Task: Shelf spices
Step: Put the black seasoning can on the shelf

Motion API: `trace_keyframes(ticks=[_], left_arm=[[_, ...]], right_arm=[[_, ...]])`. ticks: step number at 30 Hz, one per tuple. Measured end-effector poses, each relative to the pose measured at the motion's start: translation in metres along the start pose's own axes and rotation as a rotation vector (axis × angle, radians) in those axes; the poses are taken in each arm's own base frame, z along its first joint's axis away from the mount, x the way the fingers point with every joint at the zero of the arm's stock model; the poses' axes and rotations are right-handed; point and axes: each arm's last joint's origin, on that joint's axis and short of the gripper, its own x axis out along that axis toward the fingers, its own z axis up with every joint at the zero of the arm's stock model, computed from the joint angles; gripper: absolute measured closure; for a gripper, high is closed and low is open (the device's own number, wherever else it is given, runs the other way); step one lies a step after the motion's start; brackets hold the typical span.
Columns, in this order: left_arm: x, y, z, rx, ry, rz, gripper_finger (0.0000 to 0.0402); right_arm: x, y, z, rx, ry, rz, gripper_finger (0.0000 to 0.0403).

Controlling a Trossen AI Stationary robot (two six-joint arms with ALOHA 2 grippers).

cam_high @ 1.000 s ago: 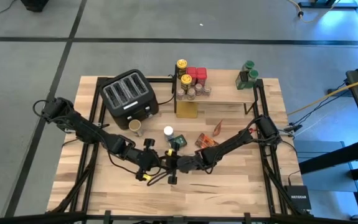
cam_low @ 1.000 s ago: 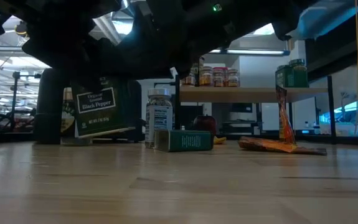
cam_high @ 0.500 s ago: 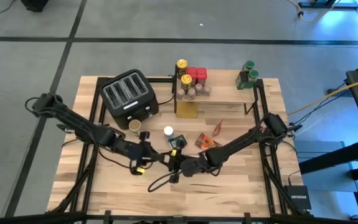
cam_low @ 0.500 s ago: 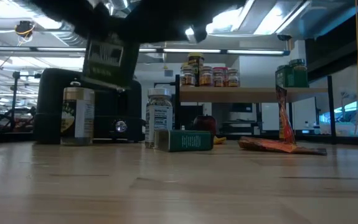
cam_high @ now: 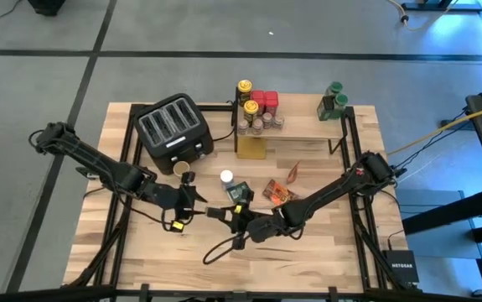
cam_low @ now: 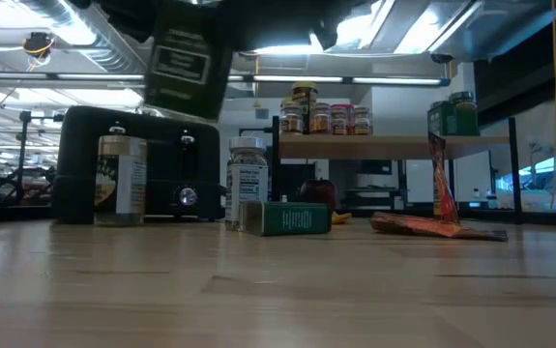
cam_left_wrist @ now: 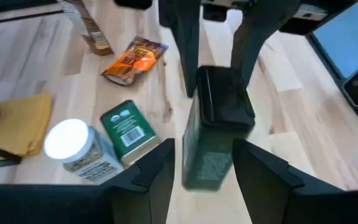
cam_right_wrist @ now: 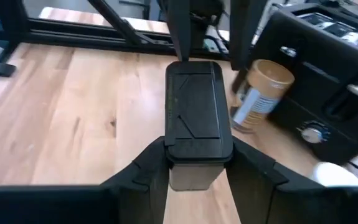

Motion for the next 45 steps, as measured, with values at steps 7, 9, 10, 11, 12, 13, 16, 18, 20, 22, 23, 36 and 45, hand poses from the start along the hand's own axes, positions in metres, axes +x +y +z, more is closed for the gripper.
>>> trace_keyframes(ticks=[7,9,10,11,12,13,16,18,20,22,23,36,45], left_arm=[[-0.001,0.009,-0.002,0.001,0.017,0.136,0.0249],[-0.002,0.014,-0.001,-0.005,0.009,0.195,0.0249],[-0.002,0.016,-0.001,-0.011,0.004,0.221,0.0249],[-0.002,0.019,0.000,-0.015,-0.004,0.244,0.0249],[-0.002,0.021,0.000,-0.014,-0.005,0.258,0.0249],[-0.002,0.023,0.000,-0.016,-0.005,0.270,0.0249],[-0.001,0.031,0.003,-0.055,-0.020,0.299,0.0249],[0.001,0.036,0.003,-0.093,-0.024,0.317,0.0249],[0.003,0.039,0.002,-0.119,-0.017,0.330,0.0249],[0.003,0.041,0.001,-0.139,-0.011,0.335,0.0249],[0.003,0.041,0.001,-0.145,-0.011,0.336,0.0249],[0.003,0.039,0.001,-0.163,-0.014,0.328,0.0249],[0.003,0.039,0.002,-0.173,-0.023,0.326,0.0249]], right_arm=[[-0.041,-0.016,0.030,0.022,-0.041,-0.205,0.0265],[-0.059,-0.029,0.041,0.023,-0.058,-0.328,0.0265],[-0.068,-0.035,0.046,0.023,-0.062,-0.384,0.0265],[-0.076,-0.043,0.050,0.021,-0.063,-0.431,0.0265],[-0.084,-0.052,0.055,0.026,-0.069,-0.481,0.0265],[-0.092,-0.062,0.060,0.039,-0.075,-0.533,0.0265],[-0.115,-0.095,0.072,0.061,-0.091,-0.707,0.0265],[-0.126,-0.119,0.077,0.089,-0.088,-0.788,0.0265],[-0.136,-0.144,0.079,0.146,-0.086,-0.838,0.0265],[-0.142,-0.169,0.079,0.208,-0.075,-0.881,0.0265],[-0.144,-0.181,0.078,0.238,-0.063,-0.894,0.0265],[-0.127,-0.274,0.037,0.570,0.230,-1.017,0.0265],[-0.121,-0.295,0.004,0.729,0.280,-1.110,0.0265]])
